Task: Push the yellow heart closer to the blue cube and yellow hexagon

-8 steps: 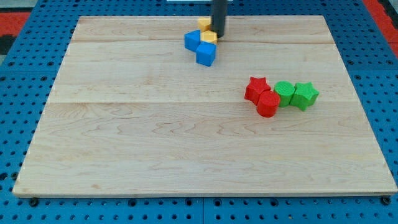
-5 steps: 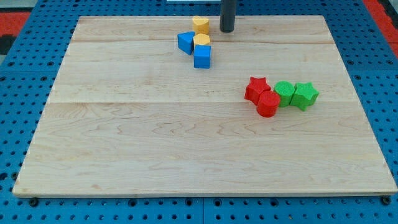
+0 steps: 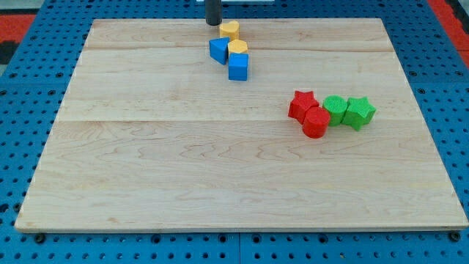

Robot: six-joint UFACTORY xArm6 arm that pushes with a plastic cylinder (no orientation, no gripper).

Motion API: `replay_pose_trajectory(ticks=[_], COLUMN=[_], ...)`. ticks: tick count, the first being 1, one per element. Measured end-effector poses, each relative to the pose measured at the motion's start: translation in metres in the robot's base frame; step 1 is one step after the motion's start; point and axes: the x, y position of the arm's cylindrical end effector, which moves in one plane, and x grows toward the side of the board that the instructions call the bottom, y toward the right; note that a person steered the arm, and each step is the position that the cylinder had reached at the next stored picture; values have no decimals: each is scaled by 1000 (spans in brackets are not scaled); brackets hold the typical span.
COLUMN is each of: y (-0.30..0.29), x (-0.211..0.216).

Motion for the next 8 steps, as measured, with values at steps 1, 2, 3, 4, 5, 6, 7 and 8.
replay_pose_trajectory(ticks=[1, 2, 3, 4, 5, 6, 7, 8], y=[7, 81, 50, 132, 172, 179, 142, 53], x=[22, 33, 4, 41, 39, 74, 77, 81])
